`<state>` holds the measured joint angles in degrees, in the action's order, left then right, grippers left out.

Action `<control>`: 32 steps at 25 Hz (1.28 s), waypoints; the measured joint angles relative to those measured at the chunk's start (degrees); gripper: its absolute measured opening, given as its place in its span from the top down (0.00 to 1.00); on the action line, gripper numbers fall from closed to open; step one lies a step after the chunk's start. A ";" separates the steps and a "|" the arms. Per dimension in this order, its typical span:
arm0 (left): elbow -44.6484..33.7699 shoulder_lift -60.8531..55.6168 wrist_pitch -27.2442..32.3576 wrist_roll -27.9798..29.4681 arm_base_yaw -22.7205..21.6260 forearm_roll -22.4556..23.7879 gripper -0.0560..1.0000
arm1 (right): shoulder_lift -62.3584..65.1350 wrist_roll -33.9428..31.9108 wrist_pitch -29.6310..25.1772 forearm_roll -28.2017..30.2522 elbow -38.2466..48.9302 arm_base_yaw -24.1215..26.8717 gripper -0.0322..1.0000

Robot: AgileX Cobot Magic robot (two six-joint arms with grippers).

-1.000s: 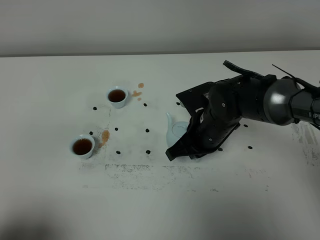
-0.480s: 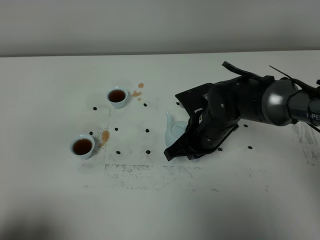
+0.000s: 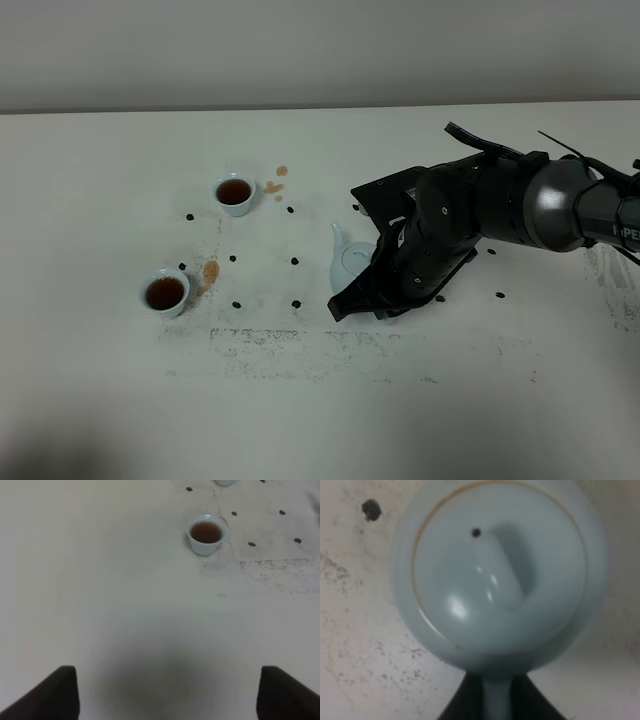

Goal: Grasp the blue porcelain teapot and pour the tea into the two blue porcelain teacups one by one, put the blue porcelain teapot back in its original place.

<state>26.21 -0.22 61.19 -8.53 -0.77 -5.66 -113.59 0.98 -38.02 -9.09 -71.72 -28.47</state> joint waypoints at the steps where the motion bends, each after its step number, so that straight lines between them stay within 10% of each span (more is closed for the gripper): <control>1: 0.00 0.00 0.00 0.00 0.00 0.00 0.26 | 0.00 0.00 0.00 -0.06 0.00 0.00 0.89; 19: 0.00 0.00 0.00 0.00 0.00 0.00 0.26 | -0.22 -0.12 -0.14 -1.26 0.00 0.00 0.57; 32: 0.00 0.00 0.00 0.00 0.00 -0.18 0.26 | 10.69 -1.73 -8.91 0.07 0.00 0.00 0.54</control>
<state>26.21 -0.22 61.19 -8.53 -0.77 -5.84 -102.90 -0.75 -46.93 -9.01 -71.72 -28.47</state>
